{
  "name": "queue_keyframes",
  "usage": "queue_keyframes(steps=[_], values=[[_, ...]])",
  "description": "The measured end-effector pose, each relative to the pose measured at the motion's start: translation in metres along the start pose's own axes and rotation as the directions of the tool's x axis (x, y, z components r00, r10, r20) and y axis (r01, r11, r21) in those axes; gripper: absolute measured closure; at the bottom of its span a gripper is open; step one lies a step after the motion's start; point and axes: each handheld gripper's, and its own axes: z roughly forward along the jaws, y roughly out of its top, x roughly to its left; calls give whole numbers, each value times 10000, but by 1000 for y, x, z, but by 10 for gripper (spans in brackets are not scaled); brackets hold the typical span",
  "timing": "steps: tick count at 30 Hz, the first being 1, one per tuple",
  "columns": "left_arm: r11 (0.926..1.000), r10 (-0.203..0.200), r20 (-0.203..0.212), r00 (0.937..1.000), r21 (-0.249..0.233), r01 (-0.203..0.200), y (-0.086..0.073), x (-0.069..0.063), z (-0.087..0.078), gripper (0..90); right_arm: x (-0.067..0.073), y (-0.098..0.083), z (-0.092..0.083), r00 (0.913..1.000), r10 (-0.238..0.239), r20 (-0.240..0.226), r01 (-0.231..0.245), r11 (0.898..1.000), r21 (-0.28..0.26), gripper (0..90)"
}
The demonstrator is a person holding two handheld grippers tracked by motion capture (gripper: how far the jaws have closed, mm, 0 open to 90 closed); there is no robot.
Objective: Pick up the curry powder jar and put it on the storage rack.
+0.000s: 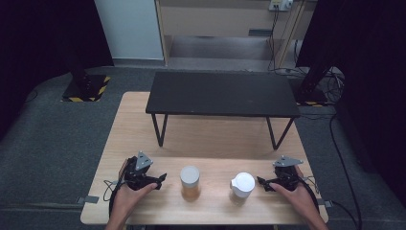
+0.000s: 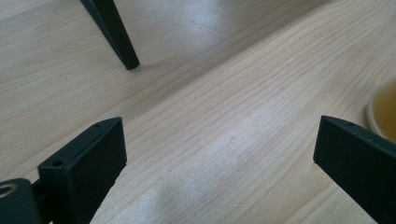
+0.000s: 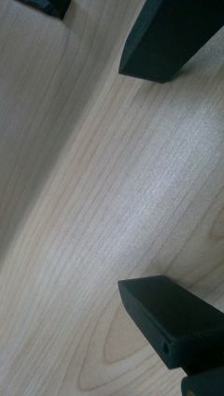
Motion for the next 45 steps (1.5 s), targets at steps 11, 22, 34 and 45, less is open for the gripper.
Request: queue_keyframes(steps=[11, 22, 34, 45], values=[[9990, 425, 193, 9989, -140, -422, -4, -14, -17, 15, 0, 0, 0, 10000, -9, -16, 9, 10000, -3, 15], [9972, 717, 426, 9965, -249, -707, -8, -26, -30, 14, 0, 0, 0, 10000, -10, -18, 10, 10000, -2, 15], [9924, 1169, 731, 9905, -462, -1137, -8, -32, -32, 16, 0, 0, 0, 10000, -9, -17, 9, 10000, -3, 15], [9895, 1327, 1105, 9850, -721, -1253, -7, -32, -31, 14, -1, 0, 0, 10000, -16, -29, 16, 10000, -6, 15]])
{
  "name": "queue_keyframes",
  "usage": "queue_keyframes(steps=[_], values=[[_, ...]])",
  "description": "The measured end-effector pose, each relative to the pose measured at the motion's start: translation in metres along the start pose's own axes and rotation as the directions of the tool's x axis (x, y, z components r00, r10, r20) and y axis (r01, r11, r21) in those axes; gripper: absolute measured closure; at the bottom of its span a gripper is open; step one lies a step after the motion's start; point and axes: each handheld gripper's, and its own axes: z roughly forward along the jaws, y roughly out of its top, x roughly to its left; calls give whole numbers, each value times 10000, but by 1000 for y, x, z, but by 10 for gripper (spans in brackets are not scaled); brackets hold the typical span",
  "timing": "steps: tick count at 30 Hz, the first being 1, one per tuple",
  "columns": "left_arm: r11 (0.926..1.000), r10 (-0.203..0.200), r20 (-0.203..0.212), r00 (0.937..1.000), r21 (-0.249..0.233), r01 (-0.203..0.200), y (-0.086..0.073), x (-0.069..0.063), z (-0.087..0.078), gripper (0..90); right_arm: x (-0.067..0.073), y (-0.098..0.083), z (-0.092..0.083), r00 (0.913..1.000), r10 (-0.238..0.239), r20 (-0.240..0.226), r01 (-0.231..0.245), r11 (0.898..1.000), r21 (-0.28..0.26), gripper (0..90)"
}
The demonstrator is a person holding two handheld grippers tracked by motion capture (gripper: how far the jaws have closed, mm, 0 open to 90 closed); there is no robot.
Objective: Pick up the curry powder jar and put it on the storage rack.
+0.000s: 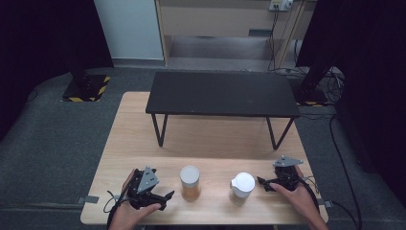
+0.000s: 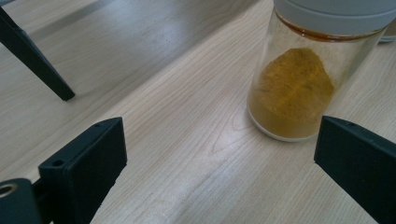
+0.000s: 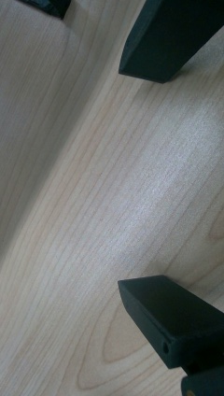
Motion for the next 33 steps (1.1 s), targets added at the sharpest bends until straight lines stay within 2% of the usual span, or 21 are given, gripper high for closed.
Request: queue_keyframes(steps=[11, 20, 33], values=[[9993, 34, 326, 9995, -382, -21, 0, 0, 2, 14, 0, 0, 0, 10000, -10, -4, 10, 10000, 0, 15], [9983, 266, 580, 9980, -527, -236, 2, -2, 5, 14, 0, 0, 0, 10000, -5, -4, 5, 10000, 0, 15], [9972, 273, 839, 9961, -712, -214, 7, -6, 12, 14, 0, 0, 0, 10000, -22, -9, 22, 10000, -2, 15]])
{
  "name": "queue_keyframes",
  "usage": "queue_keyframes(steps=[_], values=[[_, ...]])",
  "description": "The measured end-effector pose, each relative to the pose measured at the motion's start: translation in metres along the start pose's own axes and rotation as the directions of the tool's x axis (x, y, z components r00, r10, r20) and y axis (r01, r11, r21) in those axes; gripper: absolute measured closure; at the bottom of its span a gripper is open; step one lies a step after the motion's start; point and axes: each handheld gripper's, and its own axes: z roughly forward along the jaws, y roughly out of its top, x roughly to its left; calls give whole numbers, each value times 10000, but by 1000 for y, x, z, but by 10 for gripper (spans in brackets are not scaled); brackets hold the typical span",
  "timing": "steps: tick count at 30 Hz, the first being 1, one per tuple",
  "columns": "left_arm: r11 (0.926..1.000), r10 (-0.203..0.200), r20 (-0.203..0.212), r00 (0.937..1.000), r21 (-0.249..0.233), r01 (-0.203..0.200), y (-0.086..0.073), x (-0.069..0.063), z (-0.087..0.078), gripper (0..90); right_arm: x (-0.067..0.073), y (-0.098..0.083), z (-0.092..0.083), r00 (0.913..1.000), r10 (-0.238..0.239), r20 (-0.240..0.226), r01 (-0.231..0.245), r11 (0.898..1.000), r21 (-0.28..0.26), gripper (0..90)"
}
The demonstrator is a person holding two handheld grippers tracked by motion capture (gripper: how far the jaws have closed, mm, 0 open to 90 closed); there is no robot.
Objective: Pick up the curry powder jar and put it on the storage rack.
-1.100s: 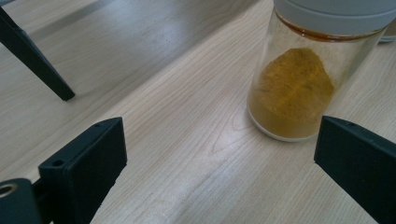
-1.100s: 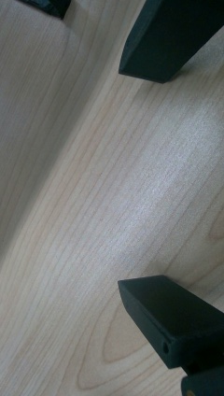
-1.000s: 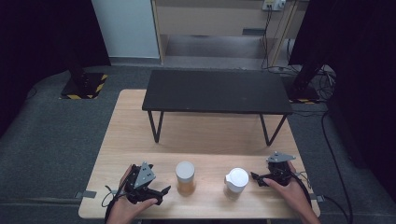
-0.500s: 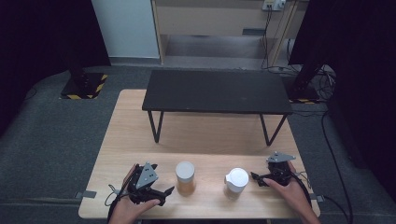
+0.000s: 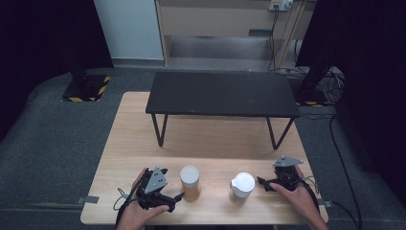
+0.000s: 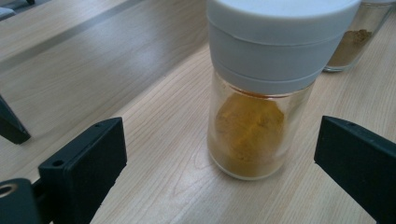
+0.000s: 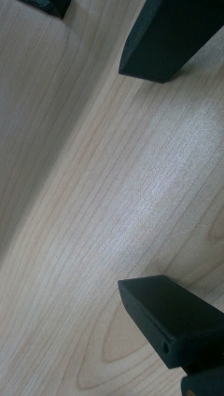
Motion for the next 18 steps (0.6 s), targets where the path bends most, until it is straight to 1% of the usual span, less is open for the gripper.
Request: queue_keyframes(steps=[2, 8, 18], values=[[10000, 75, 16, 10000, -18, -75, 1, -1, 2, 15, 0, 0, 0, 10000, 0, -1, 0, 10000, 0, 15], [9999, 107, 24, 9999, -58, -107, 2, -2, 6, 14, 0, 0, 0, 10000, -4, -1, 4, 10000, -1, 15], [9996, 79, 73, 9999, -260, -77, 4, -3, 13, 13, 0, 0, 0, 10000, -4, -6, 4, 10000, 1, 15]])
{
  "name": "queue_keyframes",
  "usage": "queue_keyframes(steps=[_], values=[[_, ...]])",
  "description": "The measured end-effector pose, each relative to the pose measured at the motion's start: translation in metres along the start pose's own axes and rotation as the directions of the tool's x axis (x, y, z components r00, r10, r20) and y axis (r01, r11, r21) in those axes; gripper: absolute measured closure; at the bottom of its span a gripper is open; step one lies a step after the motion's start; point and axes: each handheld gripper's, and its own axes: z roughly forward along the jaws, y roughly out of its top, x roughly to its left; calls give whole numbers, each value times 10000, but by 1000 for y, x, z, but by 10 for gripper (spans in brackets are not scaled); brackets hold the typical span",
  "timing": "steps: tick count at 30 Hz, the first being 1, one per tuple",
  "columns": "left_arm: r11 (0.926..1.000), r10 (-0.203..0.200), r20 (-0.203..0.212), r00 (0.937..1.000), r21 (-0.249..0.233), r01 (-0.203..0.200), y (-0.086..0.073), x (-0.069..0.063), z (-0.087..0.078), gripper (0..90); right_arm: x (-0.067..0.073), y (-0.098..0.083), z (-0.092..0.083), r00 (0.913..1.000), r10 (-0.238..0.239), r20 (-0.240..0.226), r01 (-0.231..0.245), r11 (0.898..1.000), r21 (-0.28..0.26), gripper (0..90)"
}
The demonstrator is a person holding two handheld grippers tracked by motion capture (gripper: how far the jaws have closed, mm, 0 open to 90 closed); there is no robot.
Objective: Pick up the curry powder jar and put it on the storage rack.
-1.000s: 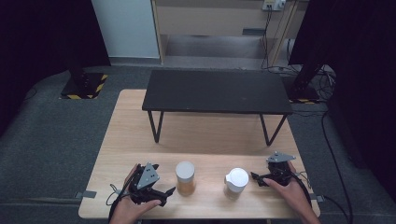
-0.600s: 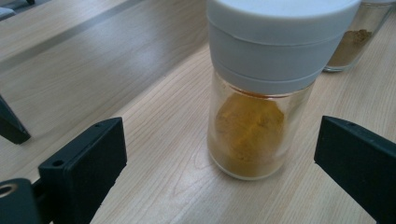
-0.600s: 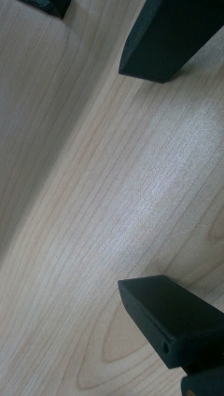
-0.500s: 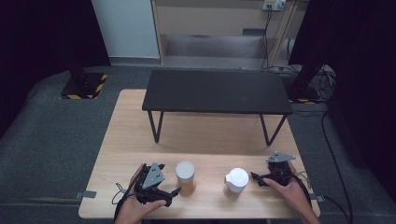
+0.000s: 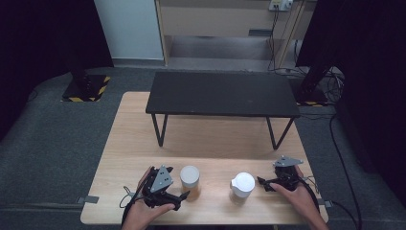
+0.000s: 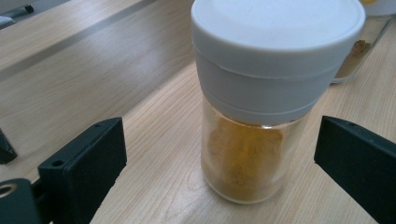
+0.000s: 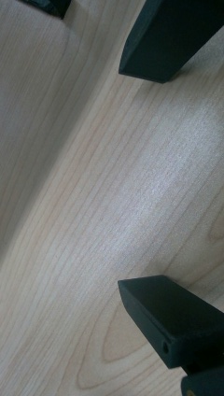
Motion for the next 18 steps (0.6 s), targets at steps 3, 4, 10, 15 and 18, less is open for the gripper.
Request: queue_keyframes(steps=[3, 4, 10, 15, 18], values=[[10000, -23, 46, 10000, -74, 23, 0, 0, 1, 12, 0, 0, 0, 10000, -2, 0, 2, 10000, 0, 15], [9999, -56, 66, 10000, -110, 57, 0, 0, 2, 12, 0, 0, 0, 10000, -3, -1, 3, 10000, 0, 15], [9993, -217, 119, 9997, -300, 220, -1, 1, 4, 12, 0, 0, 0, 10000, -4, -2, 4, 10000, 0, 15], [9994, -255, 146, 9996, -234, 258, 0, 1, 7, 10, 0, 0, 0, 10000, -2, -1, 2, 10000, -1, 15], [9991, -306, 143, 9994, -292, 310, 0, 1, 8, 9, 0, 0, 0, 10000, -5, -8, 5, 10000, 1, 15]])
